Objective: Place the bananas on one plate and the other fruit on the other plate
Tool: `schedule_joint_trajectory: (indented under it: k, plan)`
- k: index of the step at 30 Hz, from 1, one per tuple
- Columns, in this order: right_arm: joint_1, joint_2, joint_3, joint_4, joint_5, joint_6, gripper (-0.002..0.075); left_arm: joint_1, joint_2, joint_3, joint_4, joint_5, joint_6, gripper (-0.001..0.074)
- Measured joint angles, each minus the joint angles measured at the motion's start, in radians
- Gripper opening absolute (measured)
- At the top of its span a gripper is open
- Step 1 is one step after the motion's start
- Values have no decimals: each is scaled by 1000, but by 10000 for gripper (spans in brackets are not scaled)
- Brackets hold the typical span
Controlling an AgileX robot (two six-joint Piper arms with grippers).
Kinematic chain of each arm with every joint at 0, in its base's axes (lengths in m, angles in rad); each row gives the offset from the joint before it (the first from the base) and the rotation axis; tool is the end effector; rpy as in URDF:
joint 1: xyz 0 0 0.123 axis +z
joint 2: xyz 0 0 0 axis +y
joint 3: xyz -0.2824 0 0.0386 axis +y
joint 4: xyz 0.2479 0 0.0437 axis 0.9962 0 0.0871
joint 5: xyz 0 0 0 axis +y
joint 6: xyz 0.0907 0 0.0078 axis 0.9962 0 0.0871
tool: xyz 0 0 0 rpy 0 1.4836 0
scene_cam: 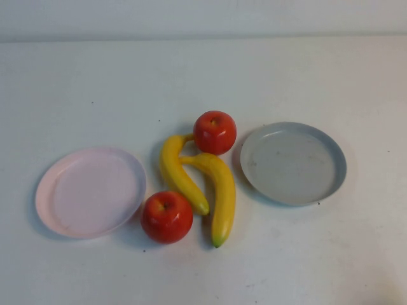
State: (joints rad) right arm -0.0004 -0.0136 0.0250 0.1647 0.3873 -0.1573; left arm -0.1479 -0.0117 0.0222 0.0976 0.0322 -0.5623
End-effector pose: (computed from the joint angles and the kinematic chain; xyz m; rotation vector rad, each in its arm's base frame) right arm 0.0521 0.0056 0.1711 -0.0465 1.8767 0.0547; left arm 0.0559 -0.0080 0.2033 -0.2464 1.5262 -0.4852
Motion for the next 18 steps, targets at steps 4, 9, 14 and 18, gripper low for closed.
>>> schedule_joint_trajectory:
  k: [4, 9, 14, 18]
  plan:
    - [0, 0, 0, 0, 0, 0, -17, 0, 45, -108, -2, 144, -36, -2]
    - [0, 0, 0, 0, 0, 0, -17, 0, 223, -325, -3, 340, 8, -2]
    - [0, 0, 0, 0, 0, 0, -17, 0, 434, -514, -54, 459, 231, -2]
    - [0, 0, 0, 0, 0, 0, -17, 0, 588, -621, -185, 512, 453, -2]
